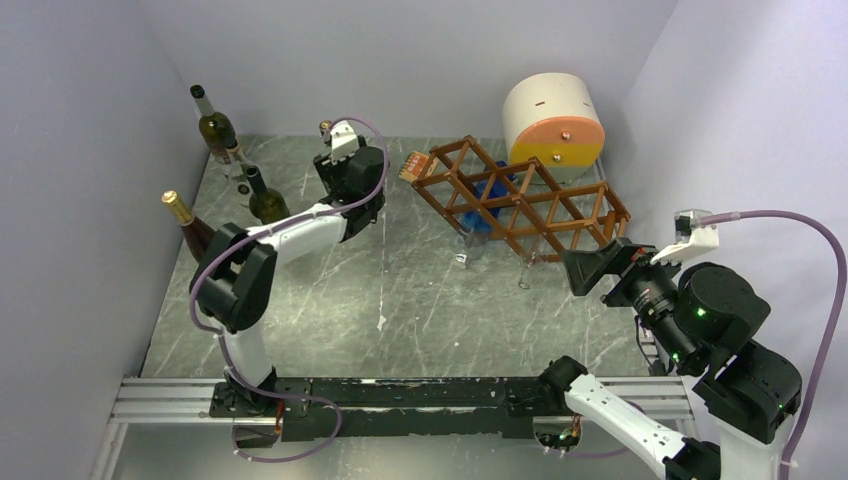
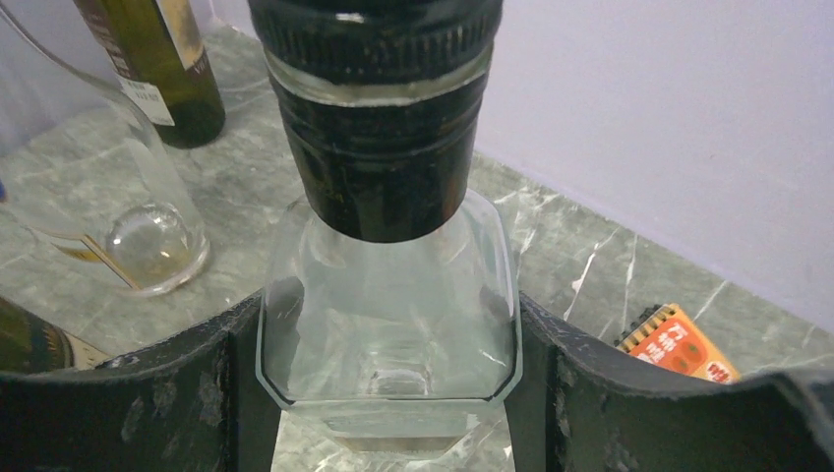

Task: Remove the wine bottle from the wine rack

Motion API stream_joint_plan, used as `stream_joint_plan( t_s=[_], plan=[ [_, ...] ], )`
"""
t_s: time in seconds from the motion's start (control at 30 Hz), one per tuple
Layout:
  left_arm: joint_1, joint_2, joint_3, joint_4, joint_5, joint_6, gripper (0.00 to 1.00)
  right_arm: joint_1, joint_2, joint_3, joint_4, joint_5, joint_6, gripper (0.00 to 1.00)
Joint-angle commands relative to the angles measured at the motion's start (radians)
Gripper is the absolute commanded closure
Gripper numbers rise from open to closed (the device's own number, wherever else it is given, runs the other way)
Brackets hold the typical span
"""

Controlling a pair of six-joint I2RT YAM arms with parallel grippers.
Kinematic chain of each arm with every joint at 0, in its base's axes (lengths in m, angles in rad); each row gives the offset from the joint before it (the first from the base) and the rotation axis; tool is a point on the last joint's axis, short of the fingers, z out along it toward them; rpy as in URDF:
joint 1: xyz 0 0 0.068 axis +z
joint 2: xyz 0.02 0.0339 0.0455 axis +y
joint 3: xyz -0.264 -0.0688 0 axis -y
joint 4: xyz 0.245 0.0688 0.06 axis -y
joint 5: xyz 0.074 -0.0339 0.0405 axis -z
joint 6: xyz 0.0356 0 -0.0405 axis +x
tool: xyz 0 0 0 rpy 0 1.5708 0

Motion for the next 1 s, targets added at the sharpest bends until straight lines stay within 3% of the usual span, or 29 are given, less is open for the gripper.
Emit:
stream_joint_plan(
  t_s=[0.0,0.27,0.5,0.73,0.97],
  plan=[
    [0.016,0.021,0.087,0.029,-0.037,-0.085,0.93,0.016,-0.001,-0.008,-0.006,0.027,0.001,0.0],
    [0.033,0.066,0.106,-0.062,-0.014,-0.096,0.93,0.022,-0.016,-0.018,-0.011,0.039,0.008,0.0],
    [0.038,0.066,0.041,0.059,0.033,-0.004,0.93,0.027,-0.019,-0.026,-0.012,0.04,0.014,0.0],
    [0.038,0.101,0.025,0.244,-0.013,0.205,0.92,0.027,-0.021,-0.026,-0.019,0.042,0.025,0.0],
    [0.042,0.109,0.025,0.187,-0.022,0.142,0.86,0.03,-0.023,-0.043,-0.005,0.042,0.024,0.0]
  ],
)
